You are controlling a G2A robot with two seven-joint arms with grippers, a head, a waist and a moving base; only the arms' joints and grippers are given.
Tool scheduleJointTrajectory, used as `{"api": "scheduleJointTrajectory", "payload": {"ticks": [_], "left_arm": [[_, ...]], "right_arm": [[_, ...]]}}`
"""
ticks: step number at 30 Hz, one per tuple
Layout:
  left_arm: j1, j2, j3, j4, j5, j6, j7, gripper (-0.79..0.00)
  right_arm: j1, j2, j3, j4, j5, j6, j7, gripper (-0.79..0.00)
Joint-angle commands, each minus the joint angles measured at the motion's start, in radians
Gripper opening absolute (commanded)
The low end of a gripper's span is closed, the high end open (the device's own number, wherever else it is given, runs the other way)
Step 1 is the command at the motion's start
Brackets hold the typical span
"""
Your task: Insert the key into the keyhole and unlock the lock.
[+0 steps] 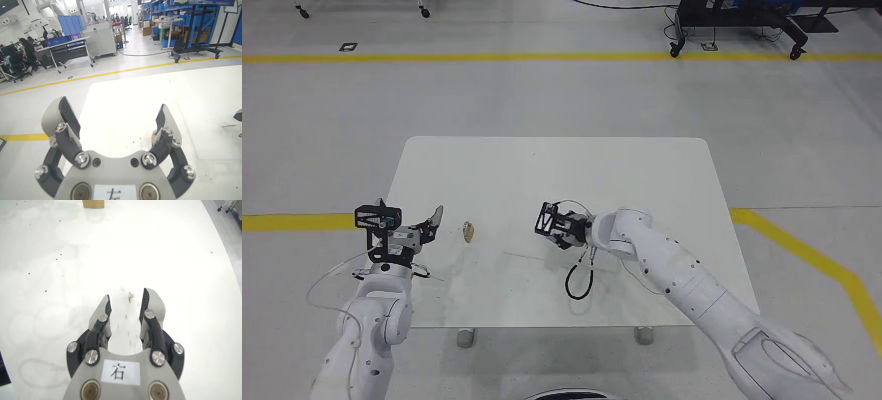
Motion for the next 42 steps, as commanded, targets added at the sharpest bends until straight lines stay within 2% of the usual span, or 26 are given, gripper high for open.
{"api": "scheduleJointTrajectory", "payload": {"ticks": [1, 4, 10, 16, 22, 28, 33, 41, 42], "left_arm": [[0.0, 0.0, 0.0, 0.0, 0.0, 0.0, 0.0, 0.0], [0.0, 0.0, 0.0, 0.0, 0.0, 0.0, 0.0, 0.0], [0.0, 0.0, 0.0, 0.0, 0.0, 0.0, 0.0, 0.0], [0.0, 0.0, 0.0, 0.0, 0.0, 0.0, 0.0, 0.0], [0.0, 0.0, 0.0, 0.0, 0.0, 0.0, 0.0, 0.0], [0.0, 0.0, 0.0, 0.0, 0.0, 0.0, 0.0, 0.0], [0.0, 0.0, 0.0, 0.0, 0.0, 0.0, 0.0, 0.0], [0.0, 0.0, 0.0, 0.0, 0.0, 0.0, 0.0, 0.0], [-0.003, 0.0, -0.011, 0.007, 0.015, 0.026, 0.003, 0.0]], "right_arm": [[0.018, -0.011, -0.018, 0.025, 0.007, 0.003, 0.002, -0.603], [0.043, -0.025, -0.041, 0.062, 0.003, 0.015, 0.013, -0.785], [0.046, -0.028, -0.041, 0.054, -0.003, 0.004, 0.014, -0.785], [-0.023, 0.007, 0.021, -0.098, -0.069, 0.031, 0.066, -0.785], [-0.146, 0.063, 0.172, -0.3, -0.089, 0.005, 0.055, -0.785], [-0.266, 0.105, 0.344, -0.419, 0.01, -0.051, -0.009, -0.785], [-0.346, 0.134, 0.472, -0.446, 0.12, -0.158, -0.034, -0.785], [-0.346, 0.134, 0.472, -0.446, 0.12, -0.158, -0.034, -0.785], [-0.346, 0.134, 0.472, -0.446, 0.12, -0.158, -0.034, -0.785]]}}
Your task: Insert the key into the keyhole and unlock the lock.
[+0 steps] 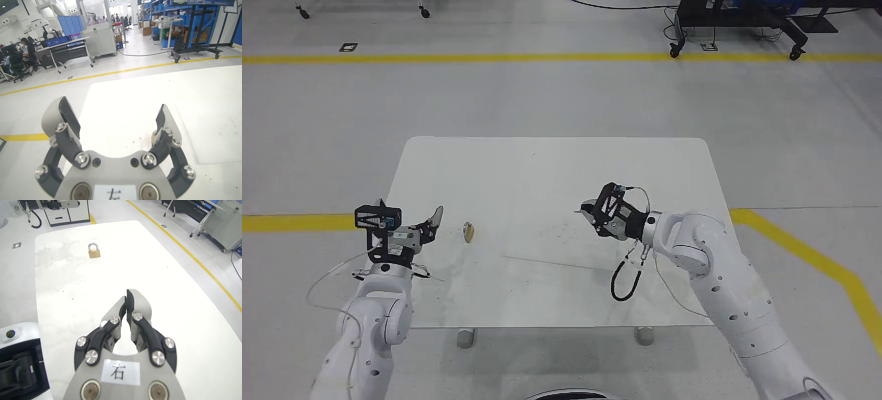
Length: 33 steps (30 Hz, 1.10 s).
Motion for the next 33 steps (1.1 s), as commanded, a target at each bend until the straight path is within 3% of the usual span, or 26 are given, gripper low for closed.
{"api": "scheduleJointTrajectory", "payload": {"ticks": [1, 4, 7, 12, 18, 20, 24, 30, 33], "left_arm": [[-0.008, -0.002, -0.022, 0.014, 0.035, 0.082, 0.016, 0.0], [-0.005, -0.011, -0.06, -0.022, -0.294, -0.049, 0.087, 0.0], [-0.016, -0.009, -0.11, -0.019, -0.547, -0.214, 0.02, 0.0], [-0.073, 0.006, -0.136, -0.011, -1.013, -0.487, -0.312, 0.0], [-0.232, 0.027, -0.083, 0.055, -1.501, -0.49, -0.755, 0.0], [-0.289, 0.029, -0.045, 0.102, -1.575, -0.466, -0.838, 0.0], [-0.391, 0.022, 0.067, 0.191, -1.571, -0.454, -0.872, 0.0], [-0.521, 0.0, 0.249, 0.303, -1.514, -0.534, -0.887, 0.0], [-0.575, -0.011, 0.317, 0.357, -1.498, -0.564, -0.886, -0.046]], "right_arm": [[0.0, 0.0, 0.0, 0.0, 0.0, 0.0, 0.0, -0.785], [-0.011, 0.001, 0.01, 0.045, 0.06, -0.025, -0.055, -0.785], [0.001, -0.003, -0.005, 0.112, 0.141, -0.071, -0.126, -0.785], [0.047, -0.018, -0.045, 0.236, 0.288, -0.17, -0.304, -0.785], [0.105, -0.03, -0.085, 0.37, 0.426, -0.298, -0.392, -0.785], [0.112, -0.031, -0.111, 0.372, 0.475, -0.298, -0.414, -0.785], [0.125, -0.02, -0.173, 0.364, 0.562, -0.298, -0.434, -0.785], [0.174, -0.001, -0.293, 0.4, 0.712, -0.298, -0.417, -0.785], [0.21, 0.002, -0.348, 0.422, 0.764, -0.298, -0.404, -0.785]]}}
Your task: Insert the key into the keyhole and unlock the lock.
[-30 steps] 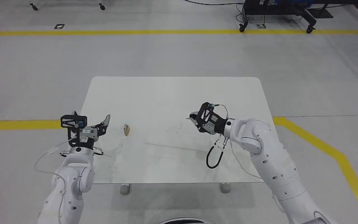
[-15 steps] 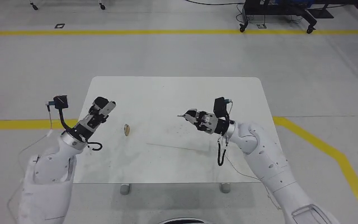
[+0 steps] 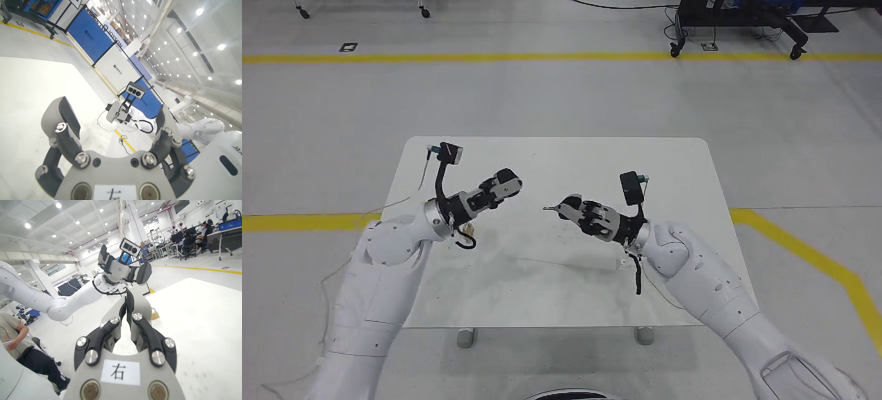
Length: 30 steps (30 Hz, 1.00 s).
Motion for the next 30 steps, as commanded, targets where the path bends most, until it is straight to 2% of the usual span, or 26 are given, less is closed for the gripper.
{"api": "scheduleJointTrajectory", "payload": {"ticks": [1, 2, 4, 7, 11, 15, 17, 21, 25, 28, 30], "left_arm": [[-0.031, -0.006, 0.039, 0.035, 0.014, -0.012, 0.005, -0.071], [-0.043, -0.008, 0.053, 0.048, 0.024, -0.017, 0.01, -0.117], [-0.059, -0.012, 0.077, 0.071, 0.035, -0.034, 0.013, -0.265], [-0.074, -0.015, 0.105, 0.102, 0.042, -0.069, -0.005, -0.397], [-0.09, -0.016, 0.126, 0.14, 0.021, -0.119, -0.039, -0.462], [-0.094, -0.014, 0.135, 0.165, -0.002, -0.155, -0.058, -0.471], [-0.094, -0.014, 0.139, 0.176, -0.035, -0.164, -0.065, -0.523], [-0.097, -0.011, 0.143, 0.187, -0.049, -0.186, -0.092, -0.505], [-0.1, -0.008, 0.155, 0.198, -0.057, -0.2, -0.117, -0.526], [-0.107, -0.007, 0.162, 0.205, -0.06, -0.206, -0.125, -0.619], [-0.111, -0.007, 0.165, 0.211, -0.062, -0.204, -0.119, -0.708]], "right_arm": [[0.02, 0.001, -0.033, 0.008, 0.027, 0.0, -0.001, -0.785], [0.029, 0.003, -0.047, 0.015, 0.035, 0.0, -0.005, -0.785], [0.042, 0.005, -0.074, 0.018, 0.054, 0.0, -0.021, -0.785], [0.06, 0.01, -0.107, 0.033, 0.064, 0.0, -0.04, -0.785], [0.087, 0.016, -0.142, 0.066, 0.084, 0.0, -0.059, -0.785], [0.113, 0.021, -0.171, 0.094, 0.109, 0.0, -0.067, -0.785], [0.123, 0.024, -0.184, 0.099, 0.117, 0.0, -0.07, -0.785], [0.14, 0.03, -0.202, 0.111, 0.13, 0.0, -0.08, -0.785], [0.152, 0.035, -0.218, 0.125, 0.136, 0.0, -0.087, -0.785], [0.161, 0.038, -0.228, 0.129, 0.144, 0.0, -0.094, -0.785], [0.165, 0.041, -0.235, 0.13, 0.146, 0.0, -0.095, -0.785]]}}
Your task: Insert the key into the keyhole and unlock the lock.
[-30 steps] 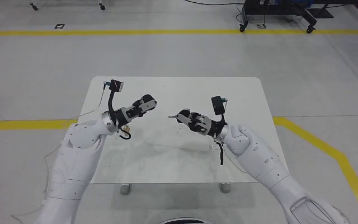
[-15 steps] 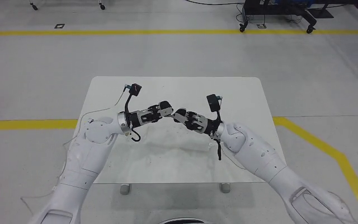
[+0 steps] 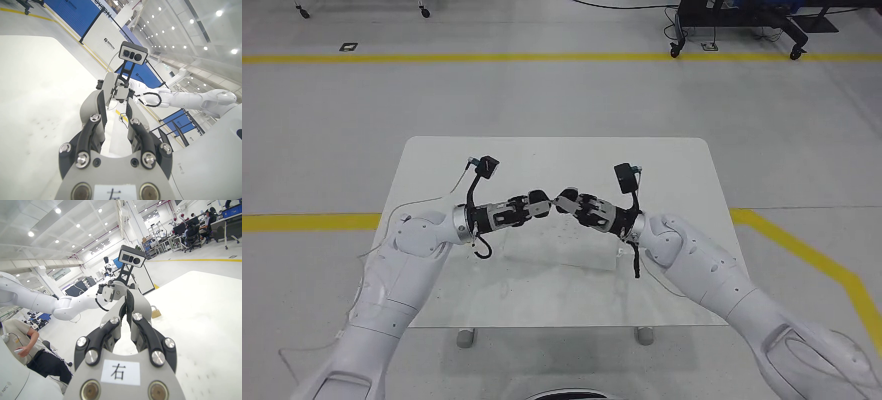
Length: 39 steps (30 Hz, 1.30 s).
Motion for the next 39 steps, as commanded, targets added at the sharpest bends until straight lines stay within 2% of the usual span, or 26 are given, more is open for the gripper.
{"api": "scheduleJointTrajectory", "payload": {"ticks": [1, 7, 9, 10, 11, 19, 28, 35, 36, 37, 38, 39], "left_arm": [[-0.004, 0.0, 0.003, 0.004, -0.002, 0.003, 0.006, -0.779], [-0.014, 0.003, 0.012, 0.01, 0.008, -0.001, 0.009, -0.785], [-0.016, 0.003, 0.015, 0.011, 0.011, -0.002, 0.013, -0.785], [-0.017, 0.004, 0.017, 0.012, 0.012, -0.003, 0.013, -0.785], [-0.017, 0.004, 0.018, 0.014, 0.016, -0.004, 0.014, -0.785], [-0.016, 0.01, 0.025, 0.008, 0.035, -0.025, 0.016, -0.785], [0.004, 0.018, 0.031, -0.003, 0.084, -0.057, 0.032, -0.785], [0.014, 0.025, 0.026, -0.012, 0.078, -0.075, 0.051, -0.785], [0.014, 0.026, 0.026, -0.013, 0.078, -0.076, 0.052, -0.785], [0.014, 0.027, 0.026, -0.014, 0.078, -0.076, 0.051, -0.785], [0.014, 0.028, 0.028, -0.016, 0.079, -0.077, 0.047, -0.785], [0.013, 0.029, 0.03, -0.017, 0.081, -0.077, 0.044, -0.785]], "right_arm": [[0.003, 0.003, -0.006, 0.001, 0.002, 0.0, -0.002, -0.785], [0.0, 0.016, -0.008, -0.003, -0.004, 0.0, -0.028, -0.77], [-0.002, 0.021, -0.011, -0.011, -0.009, 0.0, -0.034, -0.616], [-0.002, 0.023, -0.013, -0.014, -0.011, 0.0, -0.037, -0.44], [-0.003, 0.024, -0.015, -0.017, -0.013, 0.0, -0.039, -0.4], [-0.002, 0.032, -0.038, -0.019, -0.02, 0.0, -0.063, -0.406], [0.022, 0.038, -0.072, -0.013, 0.012, 0.0, -0.013, -0.474], [0.026, 0.05, -0.083, -0.018, 0.046, 0.0, 0.032, -0.579], [0.026, 0.051, -0.083, -0.019, 0.05, 0.0, 0.035, -0.619], [0.025, 0.052, -0.084, -0.019, 0.054, 0.0, 0.038, -0.73], [0.025, 0.053, -0.084, -0.02, 0.058, 0.0, 0.041, -0.785], [0.025, 0.053, -0.085, -0.021, 0.06, 0.0, 0.044, -0.785]]}}
